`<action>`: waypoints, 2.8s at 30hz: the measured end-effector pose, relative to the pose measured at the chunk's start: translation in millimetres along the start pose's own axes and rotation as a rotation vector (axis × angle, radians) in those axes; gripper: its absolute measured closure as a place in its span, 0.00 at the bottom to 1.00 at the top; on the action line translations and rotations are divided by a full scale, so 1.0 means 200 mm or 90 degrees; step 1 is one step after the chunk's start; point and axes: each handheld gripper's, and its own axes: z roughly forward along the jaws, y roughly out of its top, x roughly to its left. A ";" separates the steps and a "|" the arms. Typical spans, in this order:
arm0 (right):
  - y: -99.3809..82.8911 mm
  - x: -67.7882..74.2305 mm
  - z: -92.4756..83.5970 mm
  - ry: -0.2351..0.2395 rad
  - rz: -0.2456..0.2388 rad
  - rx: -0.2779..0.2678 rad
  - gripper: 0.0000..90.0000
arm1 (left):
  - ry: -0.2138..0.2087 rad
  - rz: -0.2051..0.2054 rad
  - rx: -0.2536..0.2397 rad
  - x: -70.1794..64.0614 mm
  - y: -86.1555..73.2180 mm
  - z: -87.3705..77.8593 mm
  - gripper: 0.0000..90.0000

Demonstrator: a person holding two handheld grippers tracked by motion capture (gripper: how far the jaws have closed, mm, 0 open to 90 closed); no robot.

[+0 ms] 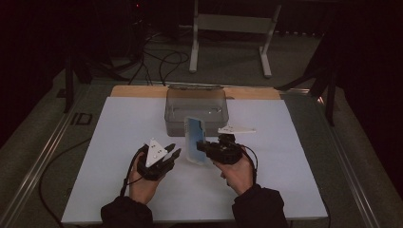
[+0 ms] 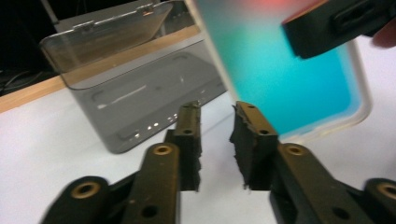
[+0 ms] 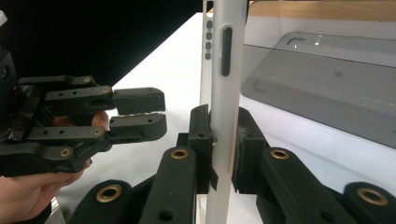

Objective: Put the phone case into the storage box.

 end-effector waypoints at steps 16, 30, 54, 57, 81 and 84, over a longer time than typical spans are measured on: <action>0.10 0.01 -0.03 -0.017 -0.006 0.031 0.90 | 0.109 -0.013 0.007 0.09 -0.06 -0.07 0.15; 0.17 -0.02 -0.04 -0.018 0.005 0.054 0.90 | 0.130 -0.033 -0.003 0.19 -0.15 -0.16 0.10; 0.27 -0.07 -0.07 -0.027 0.021 0.085 0.90 | 0.113 -0.048 -0.010 0.29 -0.31 -0.28 0.00; 0.28 -0.07 -0.07 -0.029 0.020 0.087 0.90 | 0.112 -0.052 -0.025 0.29 -0.33 -0.30 0.00; 0.38 -0.08 -0.06 -0.043 0.026 0.095 0.90 | 0.150 -0.066 -0.108 0.29 -0.42 -0.35 0.00; 0.39 -0.08 -0.06 -0.048 0.023 0.097 0.90 | 0.155 -0.066 -0.111 0.28 -0.42 -0.35 0.00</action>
